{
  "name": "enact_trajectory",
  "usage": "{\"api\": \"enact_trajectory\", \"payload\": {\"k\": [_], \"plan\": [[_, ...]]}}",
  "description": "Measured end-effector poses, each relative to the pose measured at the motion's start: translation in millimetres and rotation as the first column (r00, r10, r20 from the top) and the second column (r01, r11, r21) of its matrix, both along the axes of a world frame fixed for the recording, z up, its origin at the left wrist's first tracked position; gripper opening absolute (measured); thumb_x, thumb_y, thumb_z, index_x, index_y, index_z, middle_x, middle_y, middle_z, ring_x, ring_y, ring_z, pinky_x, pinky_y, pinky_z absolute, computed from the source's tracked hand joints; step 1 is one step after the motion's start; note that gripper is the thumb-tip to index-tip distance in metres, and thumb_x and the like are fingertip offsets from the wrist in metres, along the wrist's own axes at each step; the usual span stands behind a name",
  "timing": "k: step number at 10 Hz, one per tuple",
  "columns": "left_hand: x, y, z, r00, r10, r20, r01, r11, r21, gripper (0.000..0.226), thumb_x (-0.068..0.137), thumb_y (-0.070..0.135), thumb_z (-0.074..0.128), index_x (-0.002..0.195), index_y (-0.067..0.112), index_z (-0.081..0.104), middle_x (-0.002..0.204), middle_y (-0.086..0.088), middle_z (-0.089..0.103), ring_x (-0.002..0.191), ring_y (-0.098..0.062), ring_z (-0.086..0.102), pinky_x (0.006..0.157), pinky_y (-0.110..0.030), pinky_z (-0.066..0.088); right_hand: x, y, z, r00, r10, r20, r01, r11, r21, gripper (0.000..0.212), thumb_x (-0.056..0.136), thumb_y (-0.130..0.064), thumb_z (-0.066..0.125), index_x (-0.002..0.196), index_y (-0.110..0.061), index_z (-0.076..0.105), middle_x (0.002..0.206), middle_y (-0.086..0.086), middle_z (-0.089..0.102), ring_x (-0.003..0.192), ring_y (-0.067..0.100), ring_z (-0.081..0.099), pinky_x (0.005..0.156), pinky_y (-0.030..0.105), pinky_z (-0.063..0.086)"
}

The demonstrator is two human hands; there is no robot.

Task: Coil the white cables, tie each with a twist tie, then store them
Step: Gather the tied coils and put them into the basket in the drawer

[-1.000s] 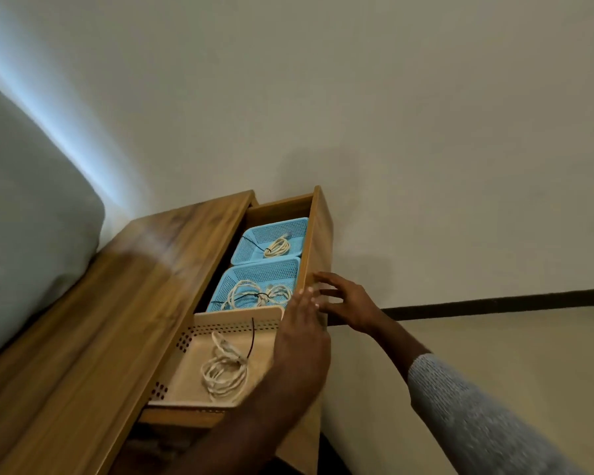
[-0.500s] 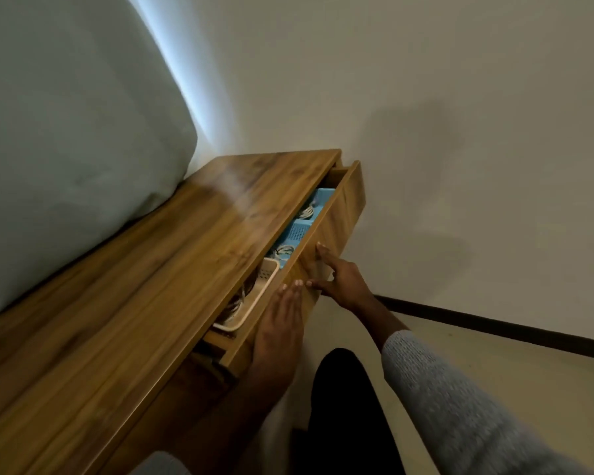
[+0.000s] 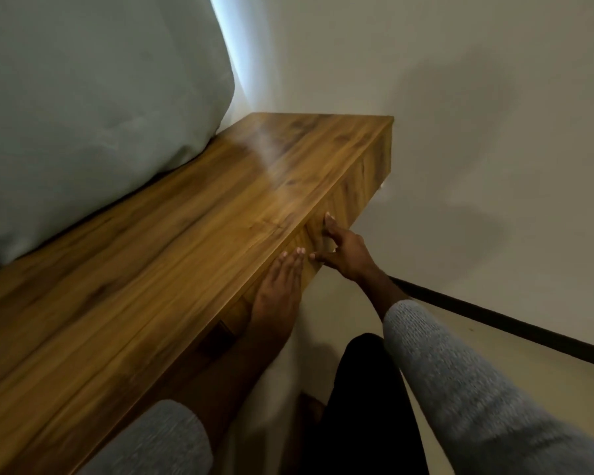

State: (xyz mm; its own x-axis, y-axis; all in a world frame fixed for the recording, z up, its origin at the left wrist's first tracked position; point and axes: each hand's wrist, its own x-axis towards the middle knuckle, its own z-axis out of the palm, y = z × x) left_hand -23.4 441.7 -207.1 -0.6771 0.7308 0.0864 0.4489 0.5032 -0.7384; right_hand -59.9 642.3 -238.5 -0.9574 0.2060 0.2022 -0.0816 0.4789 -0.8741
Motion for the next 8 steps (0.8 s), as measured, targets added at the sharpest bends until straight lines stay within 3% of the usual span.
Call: {"api": "enact_trajectory", "payload": {"k": [2,3,4,5,6,7,8], "plan": [[-7,-3,-7,0.997,-0.036,-0.066,0.039,0.998,0.04,0.078,0.104,0.04,0.028,0.15,-0.009,-0.011,0.162,-0.025,-0.011,0.151,-0.034,-0.009,0.119,-0.047,-0.01,-8,-8,-8,0.999,-0.044,0.022,0.043,0.998,0.048,0.112,0.075,-0.043,0.086,0.16,-0.019,0.017,0.162,0.007,0.03,0.146,0.021,0.037,0.117,0.039,0.038],[-9,-1,-7,0.997,-0.021,-0.08,0.02,1.0,-0.013,0.082,0.102,0.043,0.03,0.15,-0.009,-0.011,0.162,-0.025,-0.013,0.151,-0.035,-0.012,0.118,-0.048,-0.012,-13,-8,-12,0.999,-0.033,0.03,0.031,0.998,0.063,0.113,0.076,-0.046,0.083,0.16,-0.021,0.012,0.164,0.007,0.027,0.141,0.02,0.043,0.116,0.034,0.039],[-6,1,-5,0.998,0.001,-0.062,-0.003,0.999,-0.033,0.079,0.103,0.042,0.029,0.151,-0.008,-0.01,0.162,-0.024,-0.012,0.151,-0.034,-0.013,0.118,-0.048,-0.013,-15,-8,-10,0.998,-0.046,0.053,0.04,0.994,0.105,0.109,0.075,-0.046,0.084,0.159,-0.017,0.022,0.165,0.004,0.022,0.142,0.021,0.044,0.112,0.025,0.038],[-6,0,-2,0.999,-0.008,-0.042,0.007,0.999,-0.034,0.076,0.103,0.039,0.028,0.152,-0.008,-0.008,0.162,-0.024,-0.01,0.151,-0.035,-0.011,0.12,-0.048,-0.01,-13,-11,-5,0.997,-0.036,0.07,0.029,0.995,0.094,0.118,0.076,-0.037,0.086,0.16,-0.014,0.007,0.166,0.007,0.019,0.143,0.021,0.041,0.111,0.02,0.034],[-4,3,5,1.0,-0.019,0.022,0.019,1.0,-0.015,0.074,0.102,0.036,0.028,0.152,-0.008,-0.005,0.163,-0.025,-0.008,0.151,-0.036,-0.01,0.121,-0.048,-0.009,-6,-15,7,0.995,-0.031,0.092,0.025,0.998,0.063,0.119,0.078,-0.034,0.085,0.16,-0.013,0.002,0.166,0.01,0.02,0.144,0.026,0.039,0.114,0.039,0.042],[3,10,15,0.992,-0.014,0.123,0.008,0.999,0.045,0.07,0.101,0.03,0.029,0.153,-0.005,-0.001,0.163,-0.024,-0.003,0.152,-0.035,-0.006,0.123,-0.046,-0.005,-5,-12,9,0.993,-0.039,0.113,0.036,0.999,0.027,0.107,0.082,-0.034,0.082,0.16,-0.014,0.011,0.162,0.013,0.03,0.14,0.029,0.044,0.108,0.046,0.048],[2,19,33,0.988,-0.099,0.118,0.085,0.989,0.117,0.069,0.1,0.03,0.032,0.154,-0.002,0.002,0.164,-0.022,0.001,0.153,-0.033,-0.002,0.124,-0.047,0.001,-1,-12,15,0.98,-0.197,0.012,0.193,0.971,0.142,0.057,0.09,-0.032,0.069,0.144,-0.024,0.051,0.134,0.011,0.063,0.116,0.029,0.064,0.092,0.044,0.058]]}}
